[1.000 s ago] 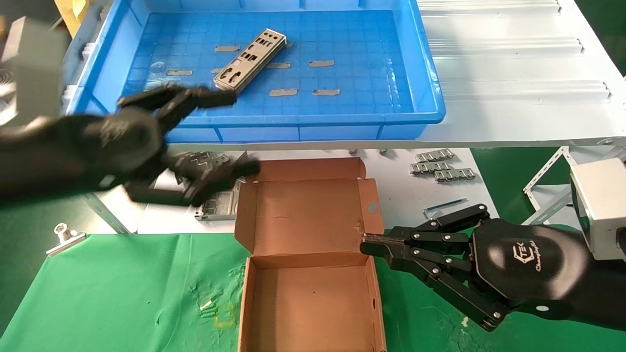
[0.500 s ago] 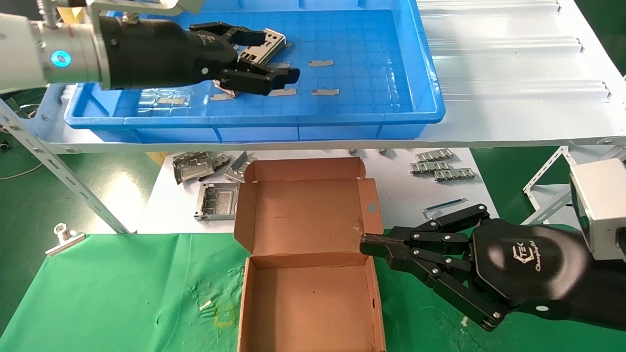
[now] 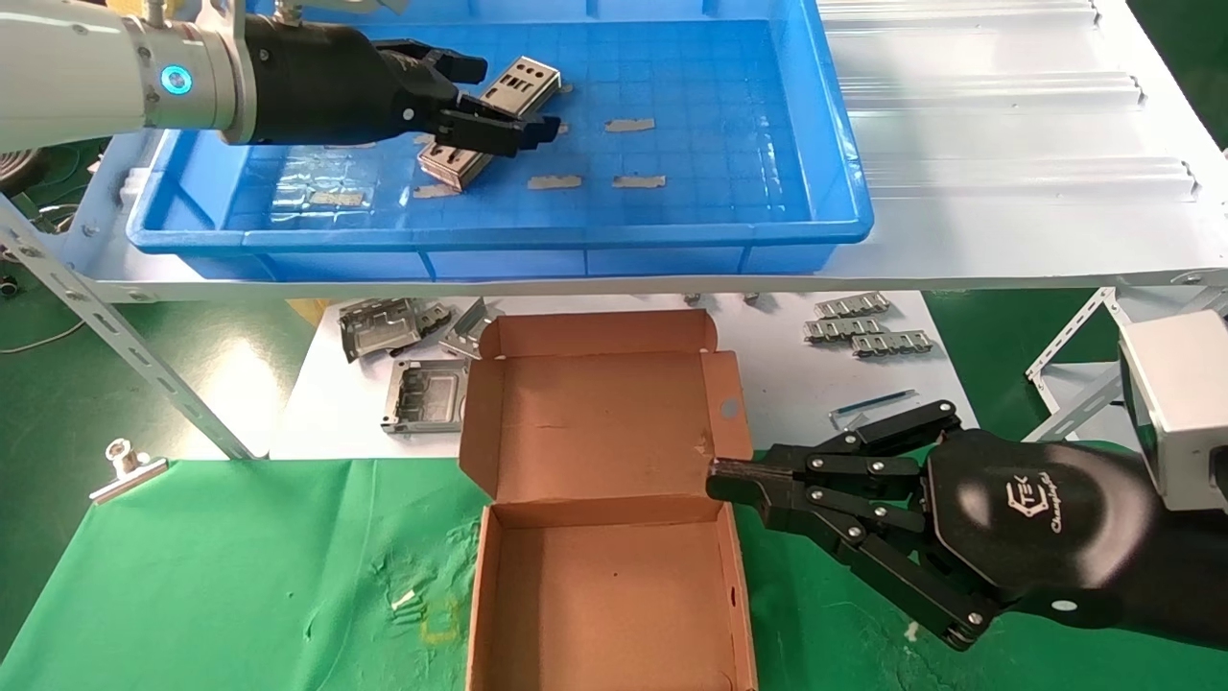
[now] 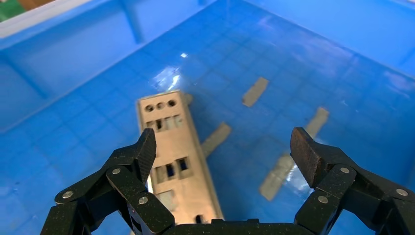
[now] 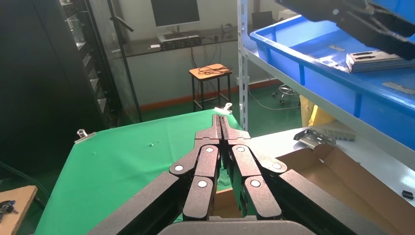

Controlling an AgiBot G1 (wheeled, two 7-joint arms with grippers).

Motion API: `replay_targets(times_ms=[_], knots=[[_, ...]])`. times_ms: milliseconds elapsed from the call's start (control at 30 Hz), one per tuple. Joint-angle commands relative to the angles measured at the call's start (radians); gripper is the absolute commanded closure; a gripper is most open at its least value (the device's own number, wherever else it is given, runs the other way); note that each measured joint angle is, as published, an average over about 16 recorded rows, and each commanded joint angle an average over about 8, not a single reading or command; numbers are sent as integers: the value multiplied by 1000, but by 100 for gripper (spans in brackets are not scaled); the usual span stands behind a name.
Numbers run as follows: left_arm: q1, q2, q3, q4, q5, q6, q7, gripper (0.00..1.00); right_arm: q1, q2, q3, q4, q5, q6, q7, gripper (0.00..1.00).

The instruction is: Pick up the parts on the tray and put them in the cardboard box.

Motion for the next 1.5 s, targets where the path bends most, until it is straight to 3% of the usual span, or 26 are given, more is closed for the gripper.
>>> replay_targets(times_ms=[33, 133, 400, 467, 667, 733, 1500], knots=[[-11, 10, 3, 33, 7, -12, 14, 0, 0, 0, 0, 0, 0, 0, 0, 31], [-24, 23, 6, 73, 13, -21, 27, 0, 0, 0, 0, 0, 0, 0, 0, 0], [-44, 52, 3, 150, 11, -54, 65, 2, 0, 0, 0, 0, 0, 0, 0, 0], [-47, 60, 2, 166, 10, -66, 72, 16, 0, 0, 0, 0, 0, 0, 0, 0], [-55, 80, -2, 208, 5, -99, 82, 89, 0, 0, 0, 0, 0, 0, 0, 0], [-59, 85, -4, 220, 3, -109, 82, 100, 0, 0, 0, 0, 0, 0, 0, 0], [-68, 113, 0, 256, 6, -171, 53, 100, 0, 0, 0, 0, 0, 0, 0, 0]])
